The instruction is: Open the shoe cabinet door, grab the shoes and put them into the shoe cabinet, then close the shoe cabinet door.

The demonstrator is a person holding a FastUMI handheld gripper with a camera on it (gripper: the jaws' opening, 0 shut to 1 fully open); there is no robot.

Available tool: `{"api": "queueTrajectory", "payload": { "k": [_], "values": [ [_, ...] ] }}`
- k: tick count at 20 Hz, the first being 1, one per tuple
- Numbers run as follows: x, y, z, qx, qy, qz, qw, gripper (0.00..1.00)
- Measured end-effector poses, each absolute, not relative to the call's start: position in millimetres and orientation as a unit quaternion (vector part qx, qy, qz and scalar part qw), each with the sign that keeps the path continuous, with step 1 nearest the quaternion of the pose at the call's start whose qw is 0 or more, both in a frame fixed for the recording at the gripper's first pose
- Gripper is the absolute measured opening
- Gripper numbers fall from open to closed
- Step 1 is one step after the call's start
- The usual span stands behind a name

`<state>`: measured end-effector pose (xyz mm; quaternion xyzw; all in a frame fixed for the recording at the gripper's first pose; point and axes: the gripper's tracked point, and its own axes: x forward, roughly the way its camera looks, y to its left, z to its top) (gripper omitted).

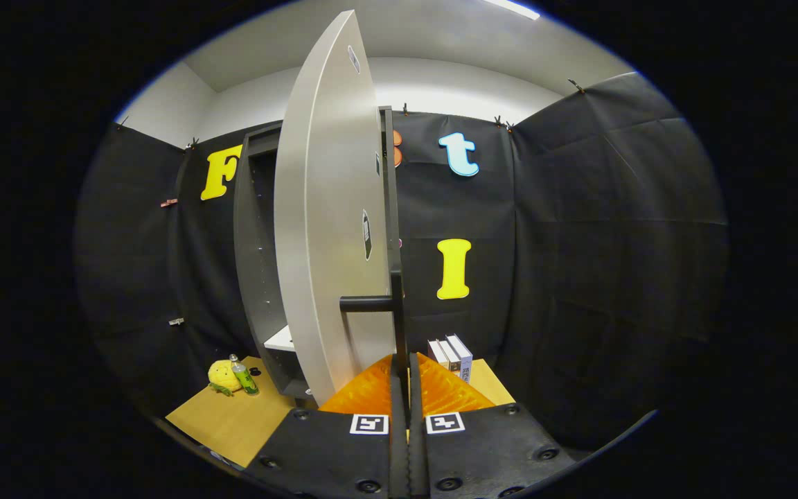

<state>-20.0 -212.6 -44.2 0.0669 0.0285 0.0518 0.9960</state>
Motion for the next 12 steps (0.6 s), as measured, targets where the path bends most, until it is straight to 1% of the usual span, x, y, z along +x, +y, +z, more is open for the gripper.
{"api": "queueTrajectory", "payload": {
  "k": [6,9,12],
  "values": [
    [-21.3,-222.4,-44.1,0.081,0.024,0.075,0.994,0.05],
    [-31.8,-226.4,-42.1,0.096,0.021,0.1,0.99,0.1],
    [-39.8,-233.5,-42.1,0.094,0.022,0.093,0.991,0.13]
  ]
}}
